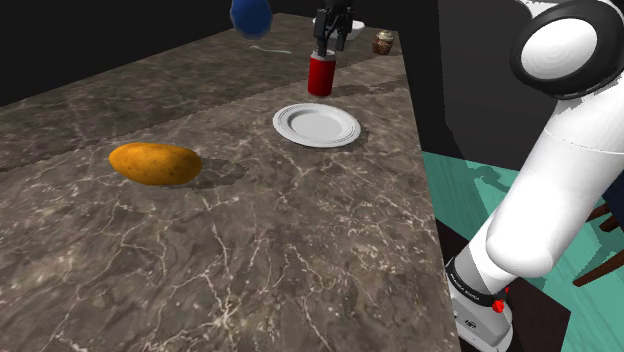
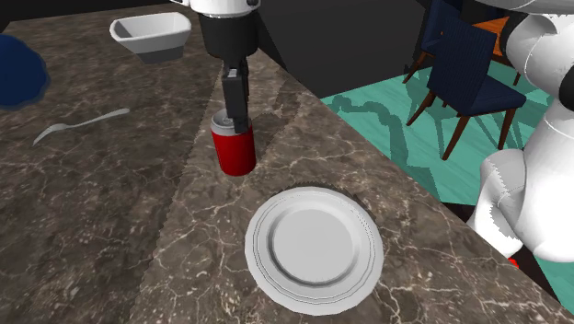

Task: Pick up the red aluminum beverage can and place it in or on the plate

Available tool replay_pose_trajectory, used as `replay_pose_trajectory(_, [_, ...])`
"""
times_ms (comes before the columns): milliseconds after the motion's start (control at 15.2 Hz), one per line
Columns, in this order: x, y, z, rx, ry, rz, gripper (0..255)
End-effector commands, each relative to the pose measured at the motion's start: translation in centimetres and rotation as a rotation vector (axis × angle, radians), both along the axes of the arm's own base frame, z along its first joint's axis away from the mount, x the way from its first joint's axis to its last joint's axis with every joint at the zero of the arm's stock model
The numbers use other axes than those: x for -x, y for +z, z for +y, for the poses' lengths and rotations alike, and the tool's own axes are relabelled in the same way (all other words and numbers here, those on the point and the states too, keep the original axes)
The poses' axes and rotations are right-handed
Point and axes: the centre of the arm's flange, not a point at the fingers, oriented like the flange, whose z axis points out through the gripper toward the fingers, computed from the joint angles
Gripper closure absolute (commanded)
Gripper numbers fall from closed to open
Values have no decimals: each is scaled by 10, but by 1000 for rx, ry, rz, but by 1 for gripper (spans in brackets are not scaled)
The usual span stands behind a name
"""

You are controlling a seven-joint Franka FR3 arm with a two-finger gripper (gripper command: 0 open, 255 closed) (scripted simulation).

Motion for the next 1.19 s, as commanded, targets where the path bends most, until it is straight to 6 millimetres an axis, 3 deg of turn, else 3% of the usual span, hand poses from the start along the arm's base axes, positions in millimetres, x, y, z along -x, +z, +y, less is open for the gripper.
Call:
replay_pose_trajectory(0, [-2, -9, 0, 1, 1, -2, 0])
replay_pose_trajectory(264, [-2, -28, 0, 1, 1, -2, 0])
replay_pose_trajectory(726, [-2, -28, 0, 1, 1, -1, 0])
replay_pose_trajectory(792, [-2, -28, 0, 1, 1, -1, 255])
replay_pose_trajectory(1122, [-2, -28, 1, 1, 1, -1, 255])
